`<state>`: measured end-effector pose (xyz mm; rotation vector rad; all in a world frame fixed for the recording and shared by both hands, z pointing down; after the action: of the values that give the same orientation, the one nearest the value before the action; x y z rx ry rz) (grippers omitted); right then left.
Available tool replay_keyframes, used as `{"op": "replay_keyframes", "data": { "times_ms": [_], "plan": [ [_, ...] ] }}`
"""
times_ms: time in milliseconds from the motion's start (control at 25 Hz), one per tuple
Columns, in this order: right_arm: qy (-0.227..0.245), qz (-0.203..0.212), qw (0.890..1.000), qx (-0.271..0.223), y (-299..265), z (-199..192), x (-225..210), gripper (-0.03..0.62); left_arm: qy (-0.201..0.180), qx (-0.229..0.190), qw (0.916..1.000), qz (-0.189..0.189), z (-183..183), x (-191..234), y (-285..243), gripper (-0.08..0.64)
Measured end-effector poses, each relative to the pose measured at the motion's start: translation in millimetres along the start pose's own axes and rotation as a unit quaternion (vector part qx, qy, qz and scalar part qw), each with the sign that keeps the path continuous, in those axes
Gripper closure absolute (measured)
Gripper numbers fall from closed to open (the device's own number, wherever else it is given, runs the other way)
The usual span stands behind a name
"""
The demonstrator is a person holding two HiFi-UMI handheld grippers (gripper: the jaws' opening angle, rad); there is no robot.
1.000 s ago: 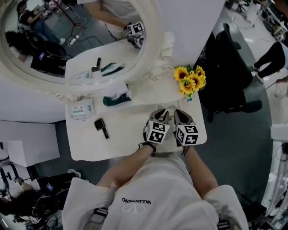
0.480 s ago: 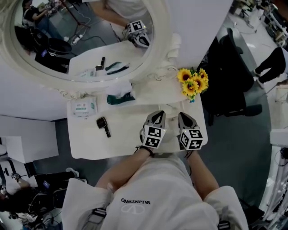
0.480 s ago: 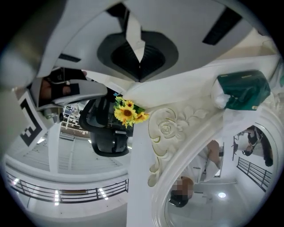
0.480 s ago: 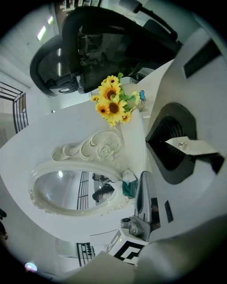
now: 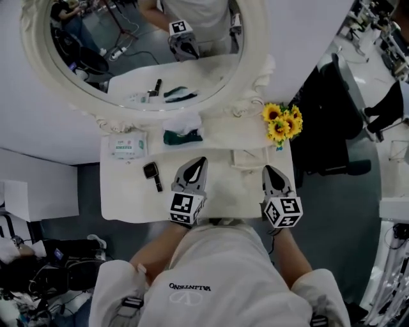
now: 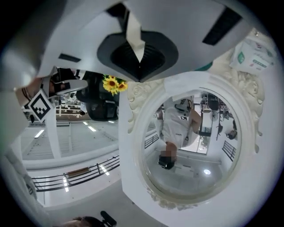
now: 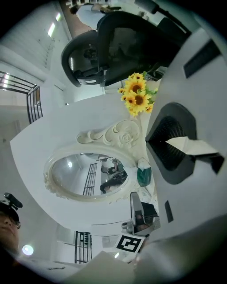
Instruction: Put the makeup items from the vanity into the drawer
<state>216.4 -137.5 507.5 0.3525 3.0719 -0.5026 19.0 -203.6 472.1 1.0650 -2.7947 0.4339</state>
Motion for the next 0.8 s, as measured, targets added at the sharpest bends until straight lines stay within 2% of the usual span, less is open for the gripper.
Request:
{"op": "replay_keyframes", "data": {
  "times_ms": [280, 440, 800],
  "plan": [
    [0.026, -0.012, 0.999, -0.041, 22, 37, 12, 0.580, -0.037, -0.075, 0.9944, 0.064, 49, 56, 71, 0.557],
    [0.034, -0.014, 0.997, -0.061, 26, 55, 19, 0.580, -0.033, -0.102, 0.9910, 0.080, 65, 71, 101, 0.557],
    [0.055, -0.014, 0.995, -0.084, 33, 77, 39, 0.581, -0.020, -0.118, 0.9865, 0.112, 65, 96, 138, 0.557]
  ]
}}
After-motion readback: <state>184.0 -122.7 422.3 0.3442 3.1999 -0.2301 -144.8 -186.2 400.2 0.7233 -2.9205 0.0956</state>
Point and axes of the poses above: the fingertips, and each gripper's own axes: y backward along the fingers, x to its left, z out of its top, the point moved 1 cm from there along y, backward along the fingers, and after that the axes turned 12 degrees about y, right-handed, at the moved point
